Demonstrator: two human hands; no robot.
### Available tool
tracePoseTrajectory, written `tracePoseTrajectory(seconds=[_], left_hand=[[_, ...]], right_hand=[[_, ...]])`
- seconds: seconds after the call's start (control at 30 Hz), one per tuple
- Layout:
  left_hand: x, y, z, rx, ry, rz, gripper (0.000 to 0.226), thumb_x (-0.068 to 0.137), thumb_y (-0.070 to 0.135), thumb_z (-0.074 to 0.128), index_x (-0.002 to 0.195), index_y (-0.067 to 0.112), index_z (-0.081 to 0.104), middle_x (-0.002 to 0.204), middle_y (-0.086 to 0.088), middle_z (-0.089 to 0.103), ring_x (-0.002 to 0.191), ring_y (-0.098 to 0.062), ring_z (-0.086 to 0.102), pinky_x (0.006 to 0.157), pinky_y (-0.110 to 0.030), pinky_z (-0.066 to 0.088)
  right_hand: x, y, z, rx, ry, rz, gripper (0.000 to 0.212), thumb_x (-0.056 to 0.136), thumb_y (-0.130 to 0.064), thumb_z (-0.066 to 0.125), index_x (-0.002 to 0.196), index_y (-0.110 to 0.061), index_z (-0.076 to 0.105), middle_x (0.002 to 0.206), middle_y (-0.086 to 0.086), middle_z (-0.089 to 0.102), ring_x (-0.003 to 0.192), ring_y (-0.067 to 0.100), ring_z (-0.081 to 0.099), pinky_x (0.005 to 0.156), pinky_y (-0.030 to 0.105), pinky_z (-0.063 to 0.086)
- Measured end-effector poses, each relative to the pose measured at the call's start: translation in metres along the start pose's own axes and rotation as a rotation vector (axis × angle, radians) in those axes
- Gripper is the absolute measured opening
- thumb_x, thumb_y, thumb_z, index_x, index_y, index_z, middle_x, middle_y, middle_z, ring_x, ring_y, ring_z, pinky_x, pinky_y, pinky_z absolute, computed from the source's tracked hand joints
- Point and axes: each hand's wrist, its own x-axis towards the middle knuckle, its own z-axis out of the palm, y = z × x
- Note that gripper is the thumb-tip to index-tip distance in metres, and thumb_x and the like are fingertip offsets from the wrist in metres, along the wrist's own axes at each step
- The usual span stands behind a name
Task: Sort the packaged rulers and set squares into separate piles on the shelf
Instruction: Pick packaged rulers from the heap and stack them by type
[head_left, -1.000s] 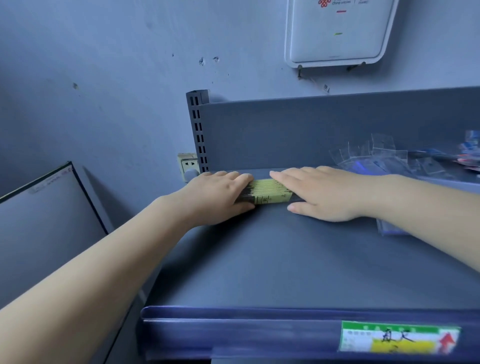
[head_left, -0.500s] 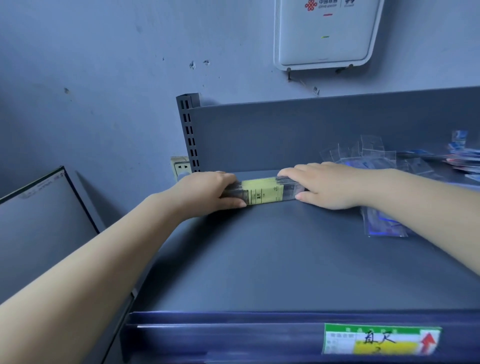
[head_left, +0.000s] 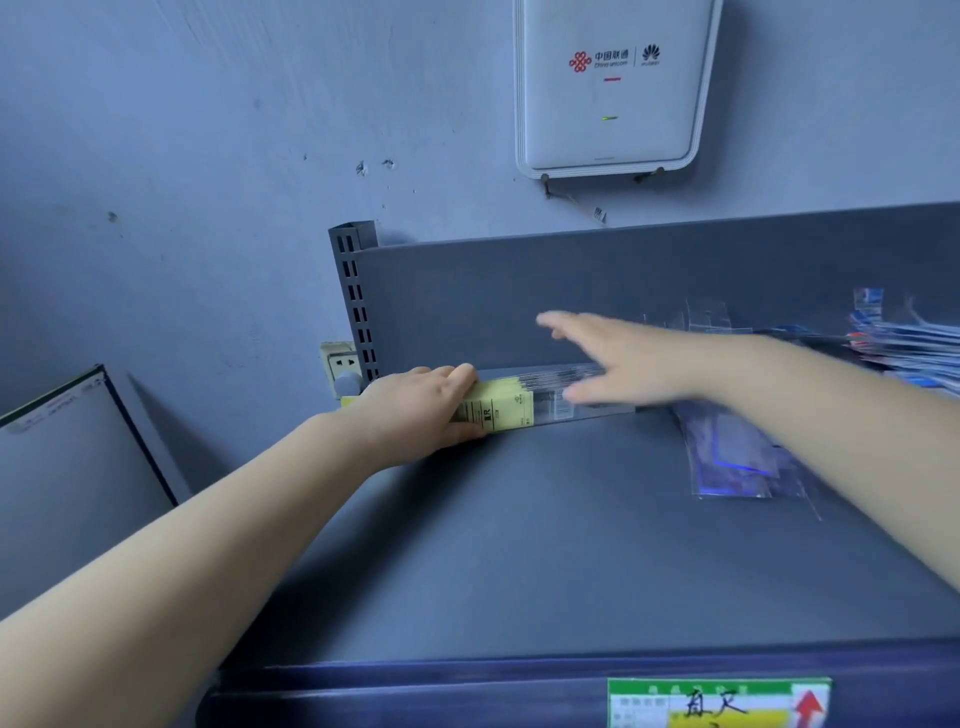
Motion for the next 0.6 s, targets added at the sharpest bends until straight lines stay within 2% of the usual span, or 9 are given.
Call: tracePoseTrajectory(seconds=[0.07,0.13,0.23,0.33,0.43,0.5,0.6], left_hand=[[-0.001,0.0,-0.001,-0.016,0.009,-0.007,0.044,0.093,0.053,0.041,0.115,0.015,0.037,0.117,0.002,0.052,0.11,-0.021,0.049,0.073,-0.029,0.035],[0.0,0.0,-0.001,-0.035,0.018,-0.011,0.044,0.092,0.054,0.042,0.115,0.016,0.038,0.117,0.003,0.053,0.109,-0.02,0.05,0.076,-0.03,0.038],[0.001,0.0,-0.002,-0.076,0.016,-0.018,0.045,0.091,0.054,0.044,0.115,0.017,0.038,0.118,0.003,0.054,0.108,-0.02,0.05,0.083,-0.033,0.044],[0.001,0.0,-0.003,-0.08,0.008,-0.018,0.045,0.091,0.053,0.046,0.115,0.016,0.038,0.118,0.002,0.053,0.108,-0.02,0.05,0.083,-0.032,0.043],[0.002,0.002,-0.004,-0.065,0.015,-0.006,0.042,0.092,0.051,0.046,0.114,0.016,0.038,0.116,0.003,0.054,0.106,-0.019,0.05,0.073,-0.028,0.037],[0.004,0.004,-0.003,-0.05,0.025,0.004,0.04,0.092,0.049,0.047,0.115,0.017,0.039,0.114,0.004,0.055,0.103,-0.018,0.051,0.069,-0.027,0.033],[0.004,0.008,-0.007,-0.055,0.046,0.027,0.041,0.091,0.049,0.049,0.116,0.017,0.041,0.112,0.003,0.057,0.1,-0.019,0.053,0.071,-0.03,0.038]], right_hand=[[-0.006,0.012,-0.015,0.345,0.085,0.089,0.065,0.094,-0.02,0.048,0.149,-0.026,0.014,0.153,-0.002,0.026,0.139,0.015,0.028,0.109,0.026,0.023],[-0.011,0.02,-0.016,0.605,0.081,0.168,0.059,0.095,-0.013,0.041,0.148,-0.027,0.02,0.154,-0.001,0.027,0.139,0.014,0.029,0.113,0.027,0.022],[-0.014,0.019,0.001,0.749,-0.024,0.205,0.06,0.092,-0.007,0.04,0.148,-0.023,0.023,0.155,-0.003,0.024,0.142,0.013,0.022,0.111,0.024,0.019],[-0.013,0.015,0.011,0.57,-0.055,0.172,0.062,0.094,-0.013,0.042,0.15,-0.021,0.016,0.156,-0.002,0.021,0.143,0.014,0.02,0.107,0.024,0.021],[-0.013,0.012,0.008,0.18,-0.013,0.096,0.069,0.094,-0.028,0.051,0.15,-0.019,0.011,0.157,0.001,0.017,0.146,0.012,0.005,0.113,0.029,0.016],[-0.011,0.001,0.01,-0.04,-0.02,0.035,0.069,0.092,-0.035,0.053,0.148,-0.018,0.017,0.151,0.002,0.028,0.142,0.017,0.017,0.111,0.032,0.025],[0.001,-0.019,0.02,-0.216,0.011,-0.057,0.05,0.087,-0.041,0.056,0.128,-0.016,0.041,0.12,-0.001,0.052,0.114,0.022,0.048,0.094,0.039,0.042]])
